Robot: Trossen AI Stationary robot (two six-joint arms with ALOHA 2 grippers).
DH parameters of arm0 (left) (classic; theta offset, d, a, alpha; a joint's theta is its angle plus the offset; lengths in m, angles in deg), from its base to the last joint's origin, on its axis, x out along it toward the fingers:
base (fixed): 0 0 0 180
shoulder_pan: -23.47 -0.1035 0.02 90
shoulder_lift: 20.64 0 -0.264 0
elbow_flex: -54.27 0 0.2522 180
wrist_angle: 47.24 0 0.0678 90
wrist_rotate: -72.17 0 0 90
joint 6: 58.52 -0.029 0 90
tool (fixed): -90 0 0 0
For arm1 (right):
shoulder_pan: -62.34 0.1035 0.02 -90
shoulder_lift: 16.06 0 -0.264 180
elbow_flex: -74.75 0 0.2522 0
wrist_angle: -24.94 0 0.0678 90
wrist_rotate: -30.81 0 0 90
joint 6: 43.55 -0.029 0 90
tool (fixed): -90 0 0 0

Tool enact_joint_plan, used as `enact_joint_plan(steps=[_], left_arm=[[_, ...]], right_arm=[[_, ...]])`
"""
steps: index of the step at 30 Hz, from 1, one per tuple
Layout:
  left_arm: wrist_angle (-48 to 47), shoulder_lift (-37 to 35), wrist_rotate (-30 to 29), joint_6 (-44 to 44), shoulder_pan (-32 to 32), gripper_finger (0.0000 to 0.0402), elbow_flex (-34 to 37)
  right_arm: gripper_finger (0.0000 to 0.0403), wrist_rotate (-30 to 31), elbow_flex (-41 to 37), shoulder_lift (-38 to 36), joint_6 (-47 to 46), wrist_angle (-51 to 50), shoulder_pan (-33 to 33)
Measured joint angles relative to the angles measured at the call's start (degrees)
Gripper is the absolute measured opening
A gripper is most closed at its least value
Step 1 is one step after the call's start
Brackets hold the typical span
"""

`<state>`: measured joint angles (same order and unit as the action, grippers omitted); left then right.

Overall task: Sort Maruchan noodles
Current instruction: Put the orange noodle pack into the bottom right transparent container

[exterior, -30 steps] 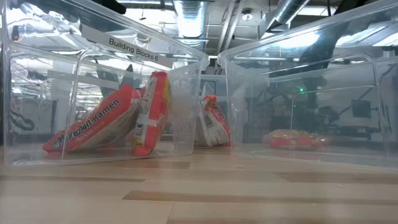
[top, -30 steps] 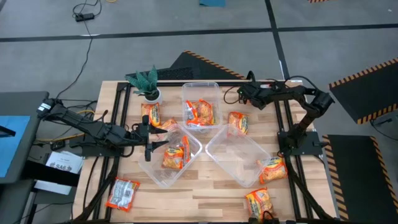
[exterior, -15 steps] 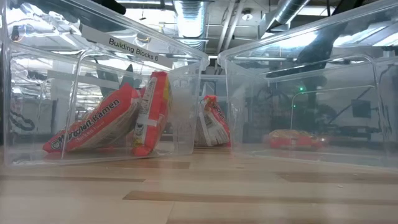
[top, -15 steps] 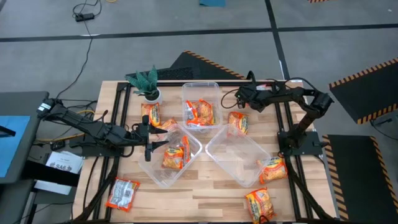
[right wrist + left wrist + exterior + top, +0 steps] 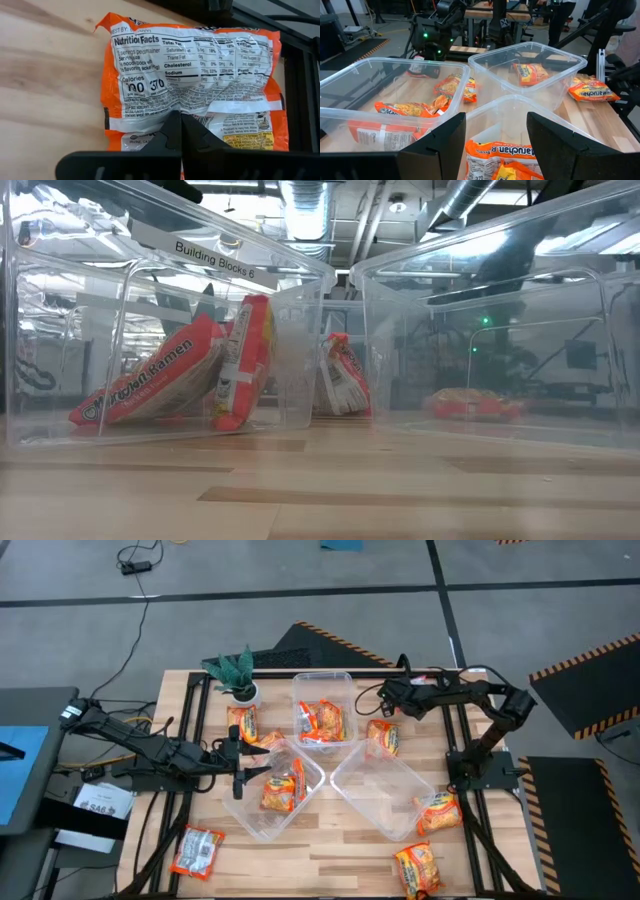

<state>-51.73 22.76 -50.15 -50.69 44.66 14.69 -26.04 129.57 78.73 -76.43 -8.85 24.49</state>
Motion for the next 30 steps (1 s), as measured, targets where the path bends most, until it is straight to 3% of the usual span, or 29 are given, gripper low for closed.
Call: enact_joint_plan(steps=[8,19,30], left_arm=[[-0.9,0.0,0.0,0.2,0.0,0.0199,0.0],[-0.9,0.0,0.0,0.4,0.0,0.0199,0.0],[-0.8,0.0,0.0,0.4,0.0,0.0199,0.0]], right_arm=[[0.0007,-3.2,-0.1,-2.2,0.8,-3.5,1.2],[0.0007,-17.2,-0.2,-7.5,4.9,-6.2,1.1],[0.0009,-20.8,0.0,-7.6,7.6,-7.4,1.1]])
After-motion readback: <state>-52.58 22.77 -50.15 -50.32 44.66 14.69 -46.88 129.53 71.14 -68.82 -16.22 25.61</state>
